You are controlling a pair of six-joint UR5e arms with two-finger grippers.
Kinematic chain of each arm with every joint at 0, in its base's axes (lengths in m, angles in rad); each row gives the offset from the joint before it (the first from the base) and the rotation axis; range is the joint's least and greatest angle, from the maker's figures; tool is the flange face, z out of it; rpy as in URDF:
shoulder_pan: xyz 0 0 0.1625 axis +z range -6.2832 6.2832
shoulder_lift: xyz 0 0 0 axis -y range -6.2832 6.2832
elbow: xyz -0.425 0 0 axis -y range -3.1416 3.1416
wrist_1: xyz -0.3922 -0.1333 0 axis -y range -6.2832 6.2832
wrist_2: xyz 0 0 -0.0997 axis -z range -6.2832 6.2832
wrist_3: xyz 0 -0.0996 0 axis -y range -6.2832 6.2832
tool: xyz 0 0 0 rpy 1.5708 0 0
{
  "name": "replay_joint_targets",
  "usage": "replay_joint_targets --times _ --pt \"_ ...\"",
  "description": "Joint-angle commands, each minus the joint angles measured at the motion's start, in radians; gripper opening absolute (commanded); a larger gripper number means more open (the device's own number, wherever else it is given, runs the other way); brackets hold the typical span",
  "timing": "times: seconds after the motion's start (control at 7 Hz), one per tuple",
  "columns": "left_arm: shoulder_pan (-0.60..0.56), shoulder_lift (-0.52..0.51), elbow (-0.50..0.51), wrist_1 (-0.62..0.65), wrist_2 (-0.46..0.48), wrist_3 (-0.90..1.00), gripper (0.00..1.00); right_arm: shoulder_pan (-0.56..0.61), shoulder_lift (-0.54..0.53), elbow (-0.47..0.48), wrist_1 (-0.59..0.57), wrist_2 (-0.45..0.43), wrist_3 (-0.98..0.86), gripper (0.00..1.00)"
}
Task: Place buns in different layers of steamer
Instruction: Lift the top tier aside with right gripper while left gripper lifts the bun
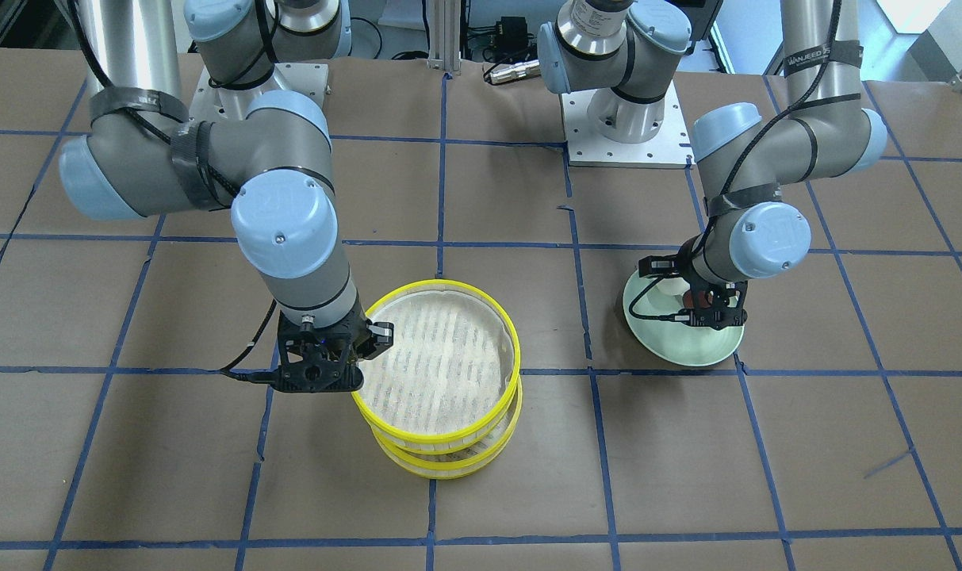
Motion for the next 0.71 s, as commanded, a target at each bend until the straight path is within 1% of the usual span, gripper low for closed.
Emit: replay_joint_targets --times 0.0,0.14,0.29,0.43,0.57 --pt "0.000 0.002 -0.012 0.000 0.003 0.013 0.20 -0.120 -0.101 0.001 0.105 -0.010 -0.163 0.10" --pt "0.000 0.009 -0.001 0.000 0.003 0.028 0.02 -0.237 -0.105 -0.005 0.105 -0.013 -0.346 0.10" --pt "-0.027 0.055 0.014 0.012 0.000 0.087 0.01 -0.349 -0.109 -0.003 0.119 -0.054 -0.489 0.10" --pt "-0.042 0.115 0.070 0.014 -0.015 0.091 0.01 -0.450 -0.111 -0.002 0.141 -0.062 -0.652 0.10" --pt "-0.086 0.146 0.155 0.000 -0.043 0.090 0.01 -0.538 -0.111 -0.005 0.145 -0.063 -0.761 0.10"
